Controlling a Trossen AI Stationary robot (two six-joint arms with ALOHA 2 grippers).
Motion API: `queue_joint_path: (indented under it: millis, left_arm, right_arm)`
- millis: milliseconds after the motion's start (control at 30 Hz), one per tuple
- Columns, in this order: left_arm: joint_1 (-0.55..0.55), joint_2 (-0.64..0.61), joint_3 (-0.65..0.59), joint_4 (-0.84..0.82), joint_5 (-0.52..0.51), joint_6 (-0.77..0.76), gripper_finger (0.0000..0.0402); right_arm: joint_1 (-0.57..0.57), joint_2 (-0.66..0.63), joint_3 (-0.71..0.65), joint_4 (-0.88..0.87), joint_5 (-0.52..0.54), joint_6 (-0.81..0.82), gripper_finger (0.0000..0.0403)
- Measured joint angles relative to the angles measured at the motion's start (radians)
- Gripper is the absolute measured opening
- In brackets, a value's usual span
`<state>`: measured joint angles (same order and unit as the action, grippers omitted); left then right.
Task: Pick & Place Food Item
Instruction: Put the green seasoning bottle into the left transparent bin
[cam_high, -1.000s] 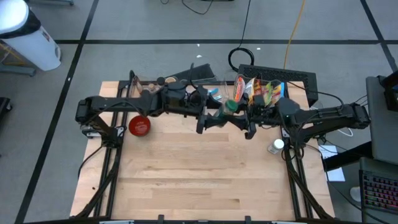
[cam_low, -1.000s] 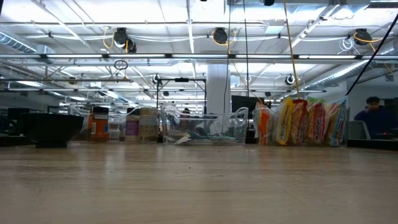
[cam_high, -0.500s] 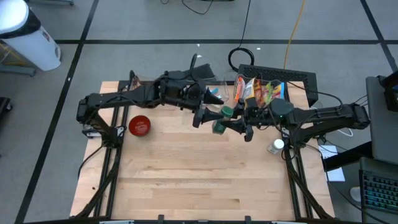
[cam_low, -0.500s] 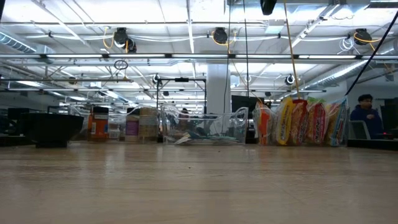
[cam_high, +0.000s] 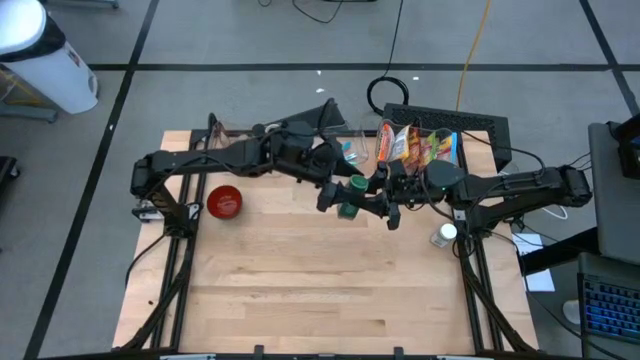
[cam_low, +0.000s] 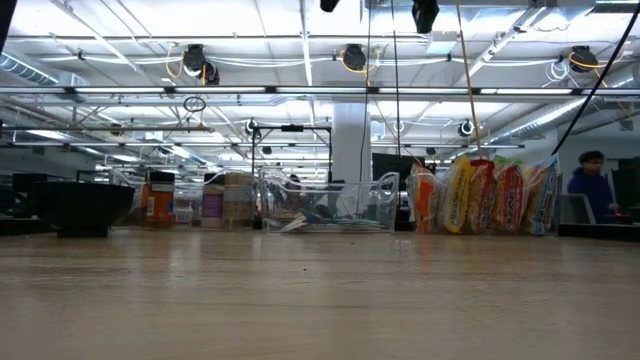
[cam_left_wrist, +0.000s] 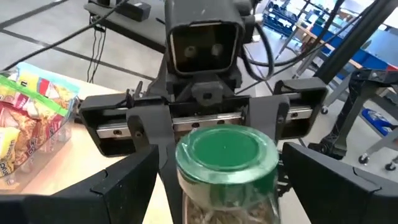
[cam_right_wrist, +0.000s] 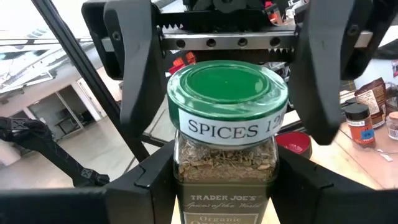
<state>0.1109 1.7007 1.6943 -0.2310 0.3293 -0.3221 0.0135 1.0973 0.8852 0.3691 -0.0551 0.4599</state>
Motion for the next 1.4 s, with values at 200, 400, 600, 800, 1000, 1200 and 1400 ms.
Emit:
queue_joint_path:
  millis: [200,400,600,800,1000,1200,1400]
  left_arm:
    - [0.004,-0.001,0.000,-0.027,0.023,0.002,0.0333]
    - [0.004,-0.002,0.000,-0.029,0.026,0.000,0.0247]
    - [0.007,-0.002,0.000,-0.025,0.033,-0.005,0.0202]
    - [0.008,-0.002,-0.002,-0.007,0.033,0.001,0.0202]
    - [0.017,-0.019,-0.002,0.005,0.040,0.014,0.0202]
    - [0.038,-0.069,-0.001,-0.002,0.040,0.026,0.0202]
    - [0.109,-0.160,-0.001,-0.150,0.015,0.038,0.0202]
  right_arm:
    - [0.000,0.000,0.000,0.000,0.000,0.000,0.0187]
    - [0.000,0.000,0.000,-0.004,0.000,0.000,0.0187]
    - [0.000,0.000,0.000,-0.009,0.004,-0.001,0.0187]
    - [0.001,-0.002,0.002,-0.015,0.005,-0.002,0.0187]
    - [0.001,-0.004,0.002,0.010,-0.004,-0.003,0.0240]
    - [-0.013,-0.014,0.002,0.022,-0.004,0.000,0.0324]
    - [-0.037,-0.028,0.001,0.023,-0.002,-0.001,0.0332]
